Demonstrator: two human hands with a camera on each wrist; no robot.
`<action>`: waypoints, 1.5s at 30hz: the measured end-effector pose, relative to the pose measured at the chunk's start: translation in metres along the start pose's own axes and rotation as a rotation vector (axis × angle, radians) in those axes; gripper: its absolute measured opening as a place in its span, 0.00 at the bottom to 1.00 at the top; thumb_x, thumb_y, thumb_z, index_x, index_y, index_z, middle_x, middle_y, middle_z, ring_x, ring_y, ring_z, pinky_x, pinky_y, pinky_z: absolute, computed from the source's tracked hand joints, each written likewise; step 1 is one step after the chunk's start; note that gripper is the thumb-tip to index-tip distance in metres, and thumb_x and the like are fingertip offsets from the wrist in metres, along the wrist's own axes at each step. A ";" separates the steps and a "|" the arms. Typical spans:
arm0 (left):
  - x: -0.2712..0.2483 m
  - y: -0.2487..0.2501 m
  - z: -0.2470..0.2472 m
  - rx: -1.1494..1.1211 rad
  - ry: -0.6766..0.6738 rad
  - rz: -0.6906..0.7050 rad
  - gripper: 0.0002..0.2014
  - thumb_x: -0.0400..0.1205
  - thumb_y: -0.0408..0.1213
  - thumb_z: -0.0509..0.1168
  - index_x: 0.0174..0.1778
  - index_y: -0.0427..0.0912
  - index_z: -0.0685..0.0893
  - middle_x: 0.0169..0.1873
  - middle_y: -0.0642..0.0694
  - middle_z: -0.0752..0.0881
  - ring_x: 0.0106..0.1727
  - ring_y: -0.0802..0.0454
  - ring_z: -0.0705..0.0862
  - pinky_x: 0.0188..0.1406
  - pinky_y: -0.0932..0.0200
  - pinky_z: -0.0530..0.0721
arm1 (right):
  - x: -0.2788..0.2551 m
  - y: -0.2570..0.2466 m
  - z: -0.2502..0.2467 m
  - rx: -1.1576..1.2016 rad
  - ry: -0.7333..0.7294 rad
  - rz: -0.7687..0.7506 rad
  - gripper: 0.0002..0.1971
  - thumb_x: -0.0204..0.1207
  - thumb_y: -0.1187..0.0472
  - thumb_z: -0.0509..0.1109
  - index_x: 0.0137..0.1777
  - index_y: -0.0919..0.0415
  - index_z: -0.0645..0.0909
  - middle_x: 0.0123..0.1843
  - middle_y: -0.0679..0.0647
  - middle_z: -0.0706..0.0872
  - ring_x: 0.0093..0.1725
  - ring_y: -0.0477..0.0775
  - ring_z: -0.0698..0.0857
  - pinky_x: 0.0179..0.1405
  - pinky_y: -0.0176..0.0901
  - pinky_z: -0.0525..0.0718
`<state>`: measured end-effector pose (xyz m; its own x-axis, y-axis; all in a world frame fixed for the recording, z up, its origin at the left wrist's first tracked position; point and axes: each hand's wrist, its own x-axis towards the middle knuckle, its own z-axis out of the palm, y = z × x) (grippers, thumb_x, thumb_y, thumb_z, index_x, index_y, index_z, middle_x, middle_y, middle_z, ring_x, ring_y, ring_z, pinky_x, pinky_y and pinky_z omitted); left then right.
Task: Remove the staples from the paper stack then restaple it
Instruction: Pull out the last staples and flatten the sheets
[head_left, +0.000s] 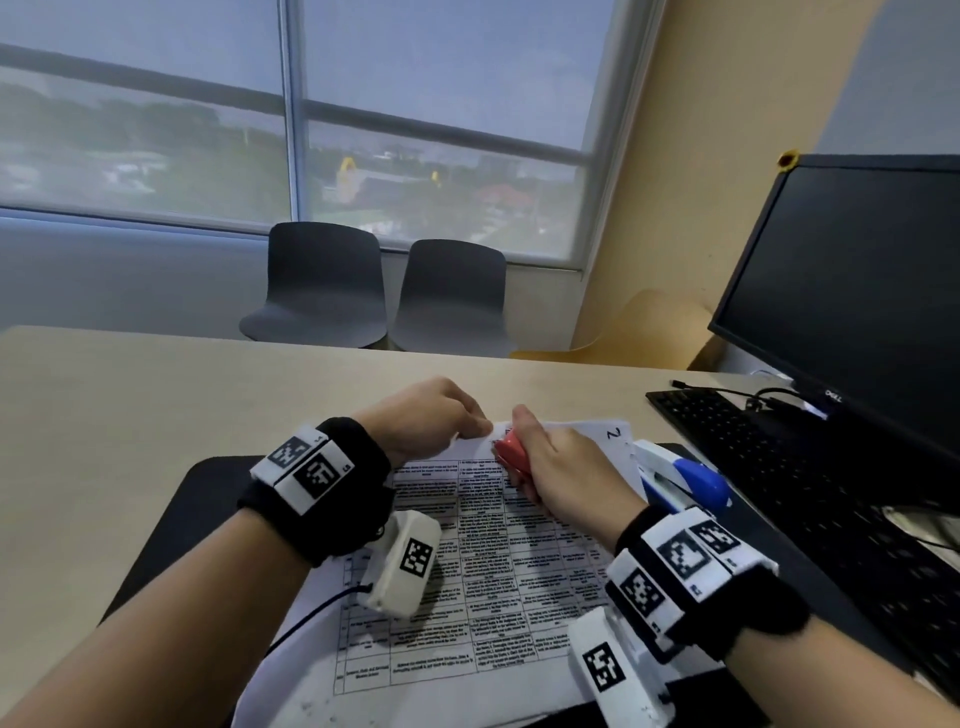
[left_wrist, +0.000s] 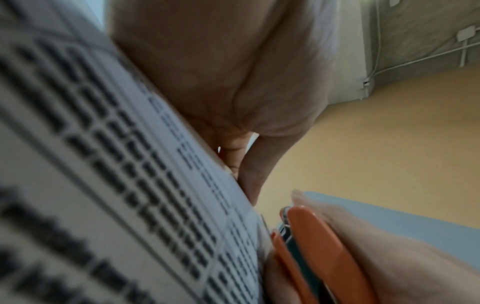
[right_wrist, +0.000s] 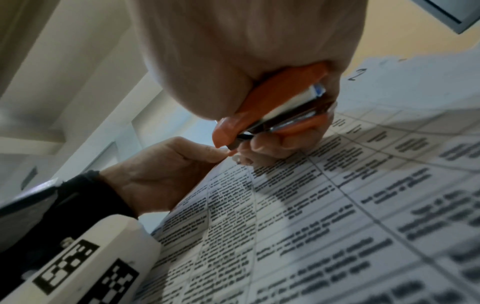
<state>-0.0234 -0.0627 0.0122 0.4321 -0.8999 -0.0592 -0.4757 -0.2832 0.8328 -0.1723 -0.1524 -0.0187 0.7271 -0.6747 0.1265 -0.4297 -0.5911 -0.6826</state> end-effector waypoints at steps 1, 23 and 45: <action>0.000 -0.001 0.000 0.004 0.001 0.008 0.13 0.84 0.35 0.68 0.33 0.42 0.85 0.13 0.60 0.77 0.23 0.62 0.70 0.26 0.64 0.67 | 0.001 -0.001 0.001 -0.031 0.007 -0.003 0.38 0.85 0.34 0.42 0.41 0.60 0.85 0.38 0.59 0.88 0.39 0.57 0.85 0.46 0.49 0.79; -0.002 0.000 0.003 0.022 0.093 0.018 0.11 0.83 0.39 0.69 0.35 0.42 0.86 0.28 0.52 0.81 0.32 0.57 0.77 0.30 0.64 0.69 | 0.001 -0.009 0.002 -0.086 0.098 0.000 0.37 0.87 0.38 0.41 0.32 0.61 0.78 0.35 0.62 0.85 0.39 0.61 0.83 0.45 0.50 0.78; 0.000 0.002 0.012 0.205 0.287 0.053 0.09 0.79 0.31 0.65 0.33 0.35 0.87 0.33 0.40 0.86 0.39 0.42 0.82 0.30 0.62 0.72 | 0.011 -0.027 0.032 0.372 0.098 0.367 0.38 0.83 0.34 0.40 0.54 0.66 0.80 0.38 0.63 0.80 0.35 0.60 0.79 0.36 0.52 0.82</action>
<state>-0.0339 -0.0673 0.0074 0.5864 -0.7937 0.1620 -0.6343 -0.3254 0.7013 -0.1359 -0.1299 -0.0218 0.5033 -0.8566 -0.1138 -0.4144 -0.1237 -0.9017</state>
